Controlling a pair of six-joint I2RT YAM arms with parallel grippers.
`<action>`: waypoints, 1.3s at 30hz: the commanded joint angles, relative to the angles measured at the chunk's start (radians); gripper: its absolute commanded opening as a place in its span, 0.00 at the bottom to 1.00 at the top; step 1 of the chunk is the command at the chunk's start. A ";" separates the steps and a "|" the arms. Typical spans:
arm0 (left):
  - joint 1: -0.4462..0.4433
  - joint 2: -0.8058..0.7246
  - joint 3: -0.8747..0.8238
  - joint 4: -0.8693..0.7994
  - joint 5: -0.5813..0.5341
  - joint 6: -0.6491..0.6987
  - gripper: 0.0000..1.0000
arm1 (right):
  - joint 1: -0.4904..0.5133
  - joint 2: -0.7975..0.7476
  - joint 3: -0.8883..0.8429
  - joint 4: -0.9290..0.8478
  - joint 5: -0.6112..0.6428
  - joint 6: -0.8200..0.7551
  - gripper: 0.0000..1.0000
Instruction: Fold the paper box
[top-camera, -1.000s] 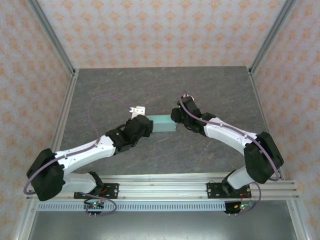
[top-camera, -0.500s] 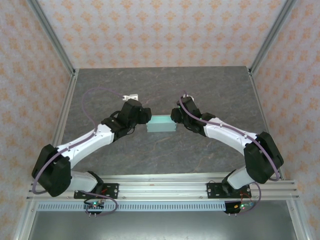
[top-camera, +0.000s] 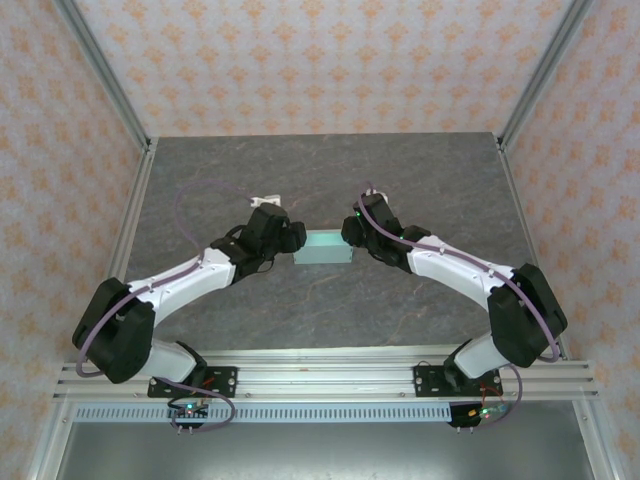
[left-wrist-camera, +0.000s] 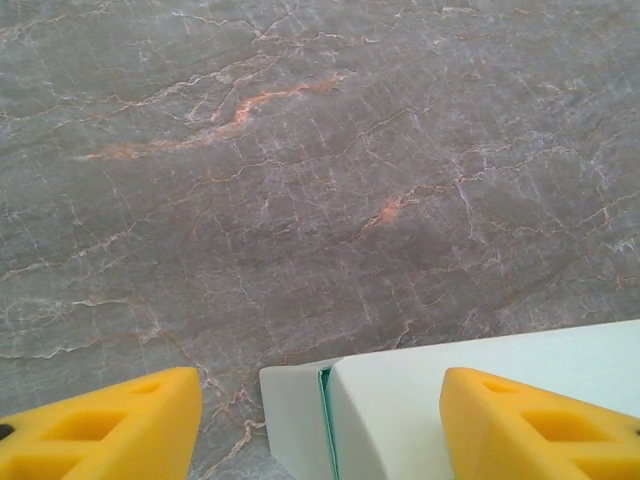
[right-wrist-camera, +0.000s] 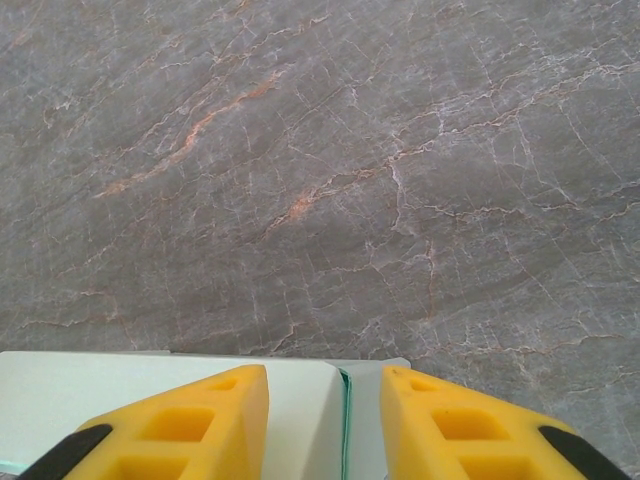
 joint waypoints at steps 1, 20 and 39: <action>0.002 0.012 -0.080 -0.043 0.027 -0.022 0.62 | 0.015 0.012 -0.042 -0.134 0.020 -0.019 0.35; -0.015 0.045 -0.255 0.090 0.081 -0.118 0.42 | 0.015 0.076 -0.175 -0.073 0.014 0.009 0.30; -0.016 -0.023 -0.267 0.084 0.044 -0.146 0.39 | 0.008 0.059 -0.185 -0.092 -0.017 -0.003 0.30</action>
